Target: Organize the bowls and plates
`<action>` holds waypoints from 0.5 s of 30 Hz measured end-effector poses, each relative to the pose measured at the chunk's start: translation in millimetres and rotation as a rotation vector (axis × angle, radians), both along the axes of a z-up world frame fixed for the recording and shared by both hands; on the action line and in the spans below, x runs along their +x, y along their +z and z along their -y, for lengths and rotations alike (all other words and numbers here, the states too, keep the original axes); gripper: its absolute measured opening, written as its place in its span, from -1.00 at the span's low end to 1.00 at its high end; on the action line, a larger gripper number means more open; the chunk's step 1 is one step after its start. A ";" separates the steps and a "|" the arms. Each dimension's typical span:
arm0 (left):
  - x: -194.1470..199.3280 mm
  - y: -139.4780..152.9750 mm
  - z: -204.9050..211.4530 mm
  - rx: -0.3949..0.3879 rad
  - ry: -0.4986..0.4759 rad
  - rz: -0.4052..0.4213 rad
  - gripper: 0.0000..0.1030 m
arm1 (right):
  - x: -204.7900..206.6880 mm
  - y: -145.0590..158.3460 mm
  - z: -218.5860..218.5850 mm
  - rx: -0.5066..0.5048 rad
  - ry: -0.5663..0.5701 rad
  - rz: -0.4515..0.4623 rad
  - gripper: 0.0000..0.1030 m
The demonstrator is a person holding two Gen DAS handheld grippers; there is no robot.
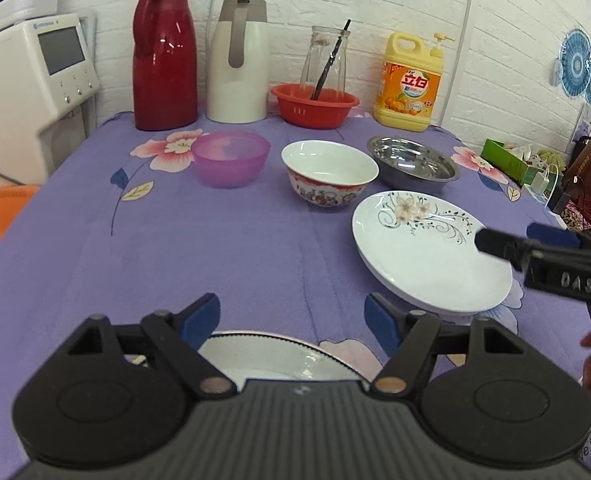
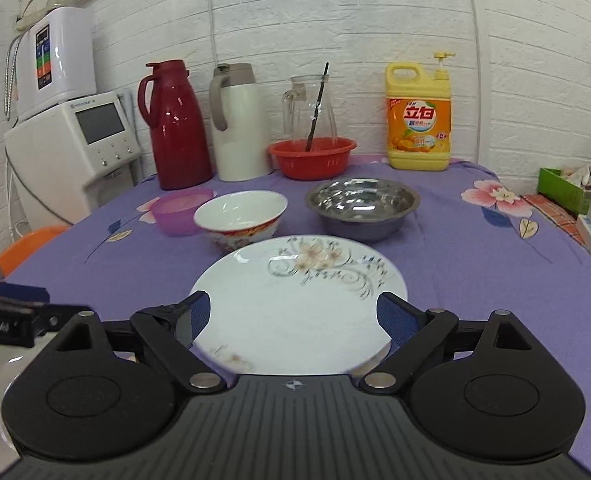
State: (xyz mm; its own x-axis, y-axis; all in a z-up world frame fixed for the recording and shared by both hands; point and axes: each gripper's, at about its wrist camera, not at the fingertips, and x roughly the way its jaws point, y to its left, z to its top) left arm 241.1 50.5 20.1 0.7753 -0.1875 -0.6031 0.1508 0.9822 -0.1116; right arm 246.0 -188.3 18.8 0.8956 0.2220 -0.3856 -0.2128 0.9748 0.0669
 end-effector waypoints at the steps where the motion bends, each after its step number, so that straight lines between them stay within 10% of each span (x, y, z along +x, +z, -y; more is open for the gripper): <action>1: 3.0 0.3 1.7 0.001 0.001 -0.004 0.40 | 10.7 2.4 5.8 0.004 0.001 0.024 1.00; 15: 101.5 -9.7 50.7 -0.127 -0.150 -0.136 0.41 | 51.6 -28.7 42.7 0.070 -0.058 -0.119 1.00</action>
